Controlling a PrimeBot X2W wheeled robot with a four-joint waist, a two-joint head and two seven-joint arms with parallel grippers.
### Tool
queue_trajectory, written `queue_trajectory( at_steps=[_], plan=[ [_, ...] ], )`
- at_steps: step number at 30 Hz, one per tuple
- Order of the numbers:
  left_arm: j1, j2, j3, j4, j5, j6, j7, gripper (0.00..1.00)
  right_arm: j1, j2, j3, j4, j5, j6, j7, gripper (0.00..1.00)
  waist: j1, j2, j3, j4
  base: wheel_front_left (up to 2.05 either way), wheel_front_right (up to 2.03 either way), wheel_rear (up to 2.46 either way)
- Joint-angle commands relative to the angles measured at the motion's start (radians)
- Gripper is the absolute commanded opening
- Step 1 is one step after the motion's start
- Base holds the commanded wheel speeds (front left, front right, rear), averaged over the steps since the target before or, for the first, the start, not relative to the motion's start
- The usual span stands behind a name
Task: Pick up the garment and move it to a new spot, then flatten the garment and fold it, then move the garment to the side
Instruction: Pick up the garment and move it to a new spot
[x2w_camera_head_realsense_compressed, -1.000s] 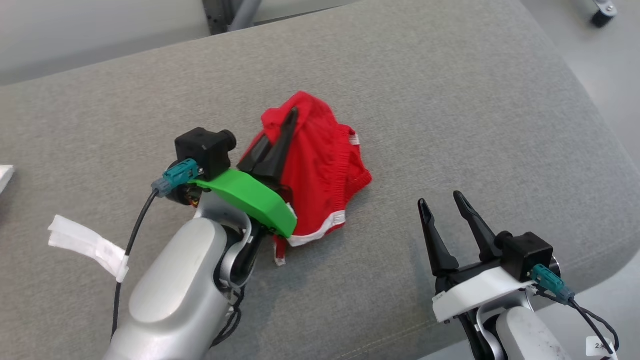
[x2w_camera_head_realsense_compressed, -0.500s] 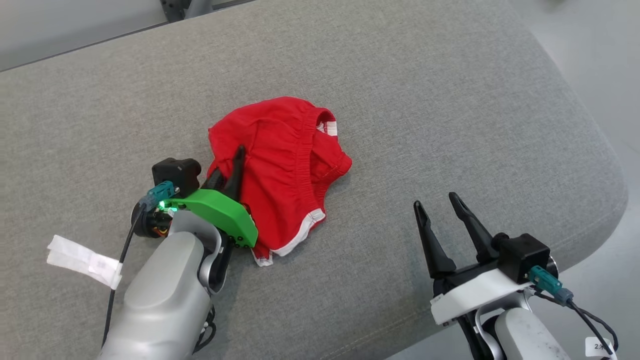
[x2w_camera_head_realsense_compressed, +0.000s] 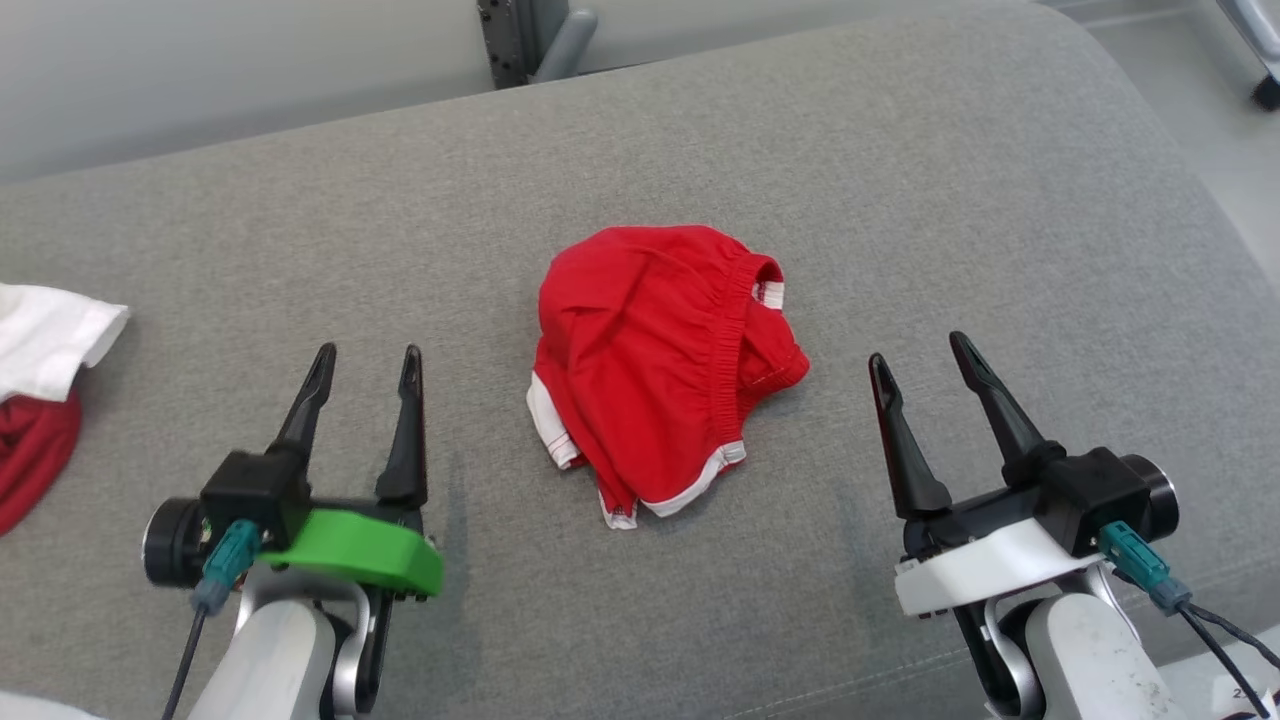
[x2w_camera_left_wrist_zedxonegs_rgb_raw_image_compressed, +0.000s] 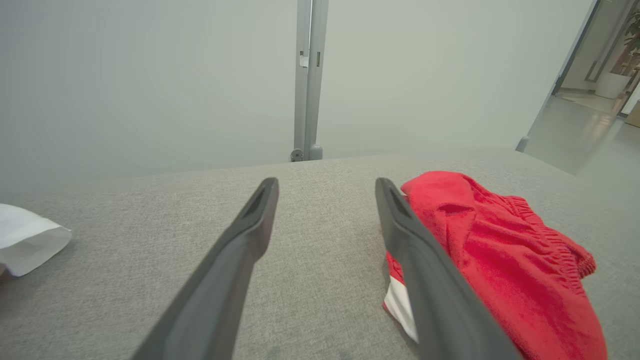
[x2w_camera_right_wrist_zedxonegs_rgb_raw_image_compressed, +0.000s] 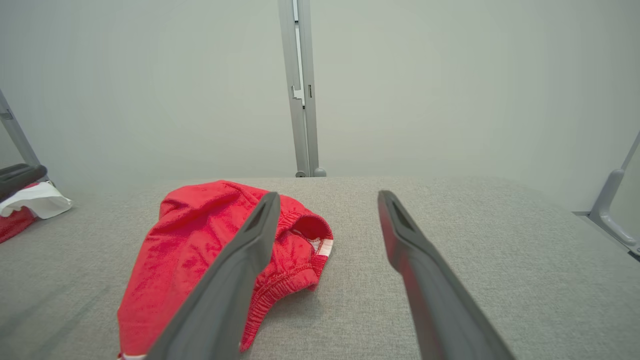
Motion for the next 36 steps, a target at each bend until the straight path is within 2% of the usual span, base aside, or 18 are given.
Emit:
queue_trajectory(
  at_steps=[1,4,6,8,10,17,18,27,36],
  plan=[
    [0.072,0.027,0.02,-0.056,0.035,0.02,0.0,1.0,0.003,-0.006,-0.008,-0.016,-0.021,-0.001,-0.003,1.0,0.0,0.0048,-0.072,0.08,0.0,0.0,0.0],
    [0.17,0.056,0.046,-0.12,0.081,0.036,0.0,1.0,0.008,-0.022,-0.015,-0.035,-0.04,-0.001,-0.003,1.0,0.0,0.0048,-0.09,0.114,0.0,0.0,0.0],
    [0.22,0.062,0.069,-0.155,0.101,0.03,-0.001,1.0,0.018,-0.034,-0.024,-0.036,-0.041,-0.001,-0.003,1.0,0.0,0.0048,-0.102,0.136,0.0,0.0,0.0],
    [0.268,0.052,0.093,-0.187,0.095,-0.003,-0.001,1.0,0.031,-0.045,-0.034,-0.025,-0.046,-0.001,-0.003,1.0,0.0,0.0048,-0.114,0.156,0.0,0.0,0.0],
    [0.316,0.064,0.127,-0.194,0.117,-0.019,-0.001,1.0,0.042,-0.052,-0.04,-0.003,-0.05,-0.001,-0.003,1.0,0.0,0.0048,-0.129,0.173,0.0,0.0,0.0],
    [0.457,0.026,0.282,-0.186,0.148,-0.075,-0.001,1.0,0.1,-0.031,-0.101,0.066,-0.047,-0.001,-0.003,1.0,0.0,0.0048,-0.168,0.204,0.0,0.0,0.0],
    [0.457,0.026,0.282,-0.186,0.148,-0.075,-0.001,1.0,0.1,-0.031,-0.101,0.066,-0.047,-0.001,-0.003,1.0,0.0,0.0048,-0.168,0.204,0.0,0.0,0.0],
    [0.501,-0.044,0.398,-0.196,0.228,-0.163,-0.001,1.0,0.138,-0.007,-0.136,0.103,-0.051,-0.001,-0.003,1.0,0.0,0.0048,-0.163,0.206,0.0,0.0,0.0],
    [0.49,-0.071,0.45,-0.18,0.267,-0.2,-0.001,1.0,0.126,-0.003,-0.132,0.112,-0.055,-0.001,-0.003,1.0,0.0,0.0048,-0.161,0.198,0.0,0.0,0.0]
  ],
)
